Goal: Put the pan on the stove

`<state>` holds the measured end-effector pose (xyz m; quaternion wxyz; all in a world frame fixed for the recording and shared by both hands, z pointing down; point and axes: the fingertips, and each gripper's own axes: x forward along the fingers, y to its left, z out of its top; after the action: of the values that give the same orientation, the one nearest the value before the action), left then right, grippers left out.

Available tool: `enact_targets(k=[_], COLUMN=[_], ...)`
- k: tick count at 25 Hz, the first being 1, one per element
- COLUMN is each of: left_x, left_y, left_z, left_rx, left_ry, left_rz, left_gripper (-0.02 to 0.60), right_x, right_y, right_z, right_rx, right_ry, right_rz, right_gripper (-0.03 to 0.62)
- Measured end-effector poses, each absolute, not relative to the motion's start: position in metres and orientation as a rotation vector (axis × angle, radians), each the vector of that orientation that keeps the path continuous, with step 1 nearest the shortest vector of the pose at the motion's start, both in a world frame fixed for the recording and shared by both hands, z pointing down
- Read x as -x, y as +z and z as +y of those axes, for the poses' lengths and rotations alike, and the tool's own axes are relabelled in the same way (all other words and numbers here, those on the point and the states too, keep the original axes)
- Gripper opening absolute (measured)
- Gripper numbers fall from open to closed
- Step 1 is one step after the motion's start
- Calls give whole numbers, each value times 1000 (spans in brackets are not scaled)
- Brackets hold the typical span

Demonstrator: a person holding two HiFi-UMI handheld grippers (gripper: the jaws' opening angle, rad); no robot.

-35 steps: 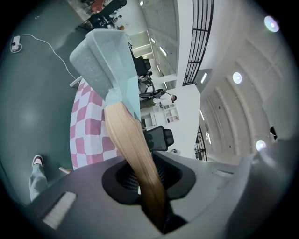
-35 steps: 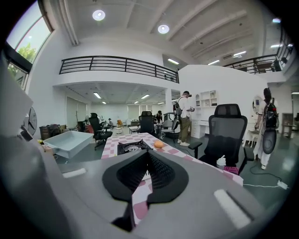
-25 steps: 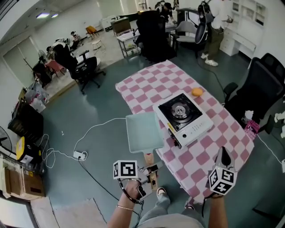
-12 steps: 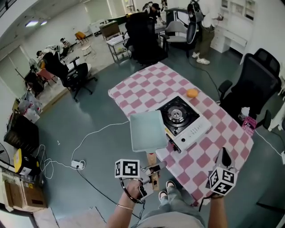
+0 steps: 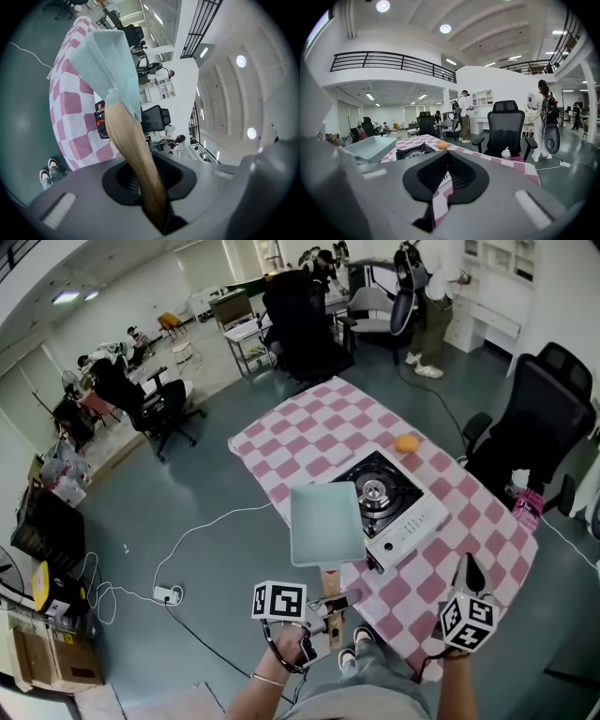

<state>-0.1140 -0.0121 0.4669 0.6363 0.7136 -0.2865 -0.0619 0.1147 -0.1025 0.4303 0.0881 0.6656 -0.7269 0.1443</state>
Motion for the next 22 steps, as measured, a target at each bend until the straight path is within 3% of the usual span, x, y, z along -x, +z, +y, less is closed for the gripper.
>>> enact_targets(k=[22], left_x=[98], left_y=[466], left_z=[-68], left_rx=[-1669], left_ry=[-50], left_rz=[-554], left_gripper=[64], right_x=[-147], right_y=[448], right_z=[-118], right_rx=[-2067], right_ry=[476], right_rz=[-2029], right_gripper=[9])
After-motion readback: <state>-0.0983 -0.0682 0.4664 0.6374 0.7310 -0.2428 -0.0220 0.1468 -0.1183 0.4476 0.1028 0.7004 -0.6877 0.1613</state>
